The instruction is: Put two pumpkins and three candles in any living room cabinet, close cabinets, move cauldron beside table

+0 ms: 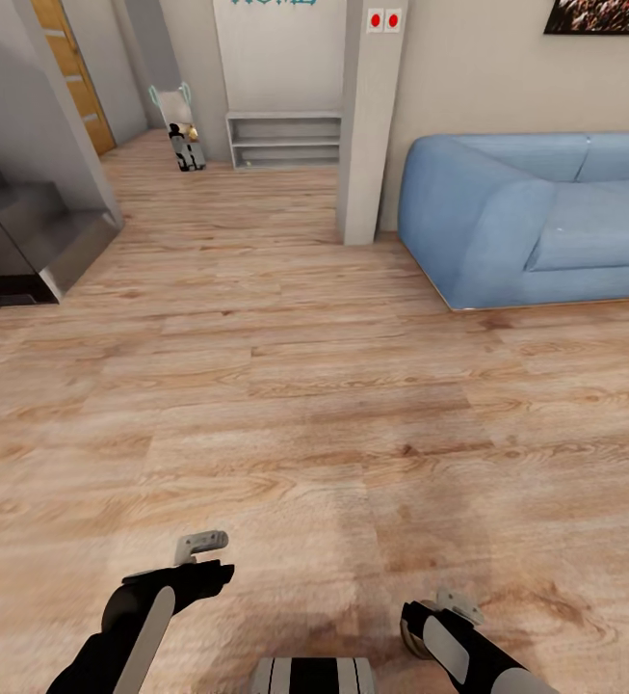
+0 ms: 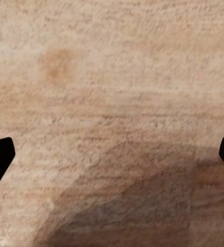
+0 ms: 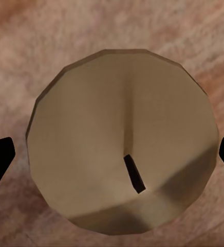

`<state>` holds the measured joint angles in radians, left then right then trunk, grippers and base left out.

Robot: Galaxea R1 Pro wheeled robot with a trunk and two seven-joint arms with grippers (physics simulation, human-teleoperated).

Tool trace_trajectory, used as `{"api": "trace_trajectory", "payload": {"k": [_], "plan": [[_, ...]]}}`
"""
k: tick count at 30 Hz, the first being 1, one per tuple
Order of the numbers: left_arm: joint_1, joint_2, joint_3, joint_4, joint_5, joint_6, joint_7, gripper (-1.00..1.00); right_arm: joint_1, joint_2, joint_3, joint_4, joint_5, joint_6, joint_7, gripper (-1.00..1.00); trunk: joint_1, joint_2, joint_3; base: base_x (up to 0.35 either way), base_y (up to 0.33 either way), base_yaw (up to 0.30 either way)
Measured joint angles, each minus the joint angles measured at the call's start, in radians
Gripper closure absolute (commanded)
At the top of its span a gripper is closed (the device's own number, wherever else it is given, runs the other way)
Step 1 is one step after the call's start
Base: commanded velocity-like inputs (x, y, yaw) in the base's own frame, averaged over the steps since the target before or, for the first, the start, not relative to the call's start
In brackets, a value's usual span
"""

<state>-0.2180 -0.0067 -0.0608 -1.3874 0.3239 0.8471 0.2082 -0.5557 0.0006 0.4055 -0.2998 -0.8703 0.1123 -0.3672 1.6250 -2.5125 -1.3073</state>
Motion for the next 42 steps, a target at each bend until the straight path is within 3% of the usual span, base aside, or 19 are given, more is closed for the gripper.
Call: {"api": "trace_trajectory", "payload": {"k": [10,13,37,38,42], "plan": [[0.0,-0.001,0.0,0.0,0.0,0.0,0.0,-1.0,0.0,-0.001,0.0,0.001,-0.001,0.0,0.0,-1.0,0.0,0.0,0.0,0.0,0.0,0.0],[0.0,-0.001,0.0,0.0,0.0,0.0,0.0,-1.0,0.0,0.0,0.0,0.001,-0.001,0.0,-0.001,-1.0,0.001,-0.001,-0.011,0.0,0.0,0.0],[-0.001,-0.001,0.0,0.0,0.0,-0.001,0.0,-1.0,0.0,0.0,0.002,0.001,-0.001,0.0,-0.002,-1.0,0.001,-0.001,-0.012,0.0,0.0,0.0],[0.0,-0.001,0.0,0.0,0.0,-0.001,0.0,-1.0,0.0,0.0,0.002,0.001,-0.001,0.0,-0.002,1.0,0.001,-0.001,-0.012,0.0,0.0,0.0],[0.0,-0.001,0.0,0.0,0.0,-0.001,0.0,-1.0,0.0,0.0,0.001,0.002,0.003,0.0,-0.002,1.0,0.001,-0.001,-0.012,0.0,0.0,0.0]]}}
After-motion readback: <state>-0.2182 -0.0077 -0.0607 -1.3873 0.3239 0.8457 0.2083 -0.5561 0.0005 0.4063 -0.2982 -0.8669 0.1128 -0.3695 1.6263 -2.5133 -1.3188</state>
